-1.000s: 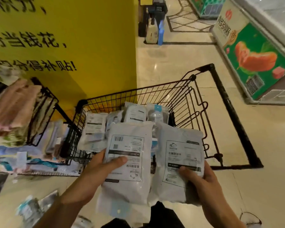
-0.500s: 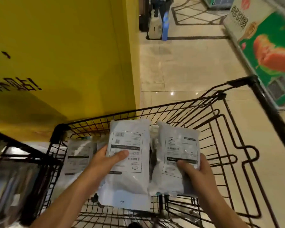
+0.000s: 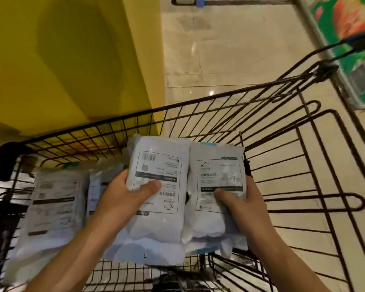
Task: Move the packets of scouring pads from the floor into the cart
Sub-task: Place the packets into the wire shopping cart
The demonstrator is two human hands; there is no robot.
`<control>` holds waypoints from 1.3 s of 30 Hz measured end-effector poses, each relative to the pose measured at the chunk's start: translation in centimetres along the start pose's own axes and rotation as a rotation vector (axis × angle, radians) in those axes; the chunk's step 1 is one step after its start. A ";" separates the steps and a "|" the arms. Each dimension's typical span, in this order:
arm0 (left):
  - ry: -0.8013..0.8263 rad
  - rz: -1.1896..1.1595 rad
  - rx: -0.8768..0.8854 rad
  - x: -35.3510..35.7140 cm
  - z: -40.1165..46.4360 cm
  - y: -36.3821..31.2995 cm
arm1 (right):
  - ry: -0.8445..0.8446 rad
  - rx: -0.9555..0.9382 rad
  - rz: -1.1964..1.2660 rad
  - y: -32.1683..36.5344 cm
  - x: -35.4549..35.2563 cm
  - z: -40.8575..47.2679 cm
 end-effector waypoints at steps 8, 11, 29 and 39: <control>-0.021 0.186 0.096 -0.8 -3.2 -2.2 | -0.152 -0.266 -0.281 3.8 -1.3 -3.3; -0.015 0.261 0.124 -2.3 -6.7 -3.8 | -0.124 -0.331 -0.462 5.9 -2.2 -6.6; 0.105 0.140 0.208 -10.0 -26.5 -2.0 | 0.142 -0.272 -0.433 9.8 -8.5 -28.1; -0.115 0.076 0.127 -13.8 -32.3 2.5 | 0.345 -0.398 -0.516 10.8 -5.8 -26.8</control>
Point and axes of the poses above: each hand's wrist, its own z-axis towards the middle knuckle, its own x-axis out of the palm, y = z × x, the point moved 10 cm from there along z, towards the middle knuckle
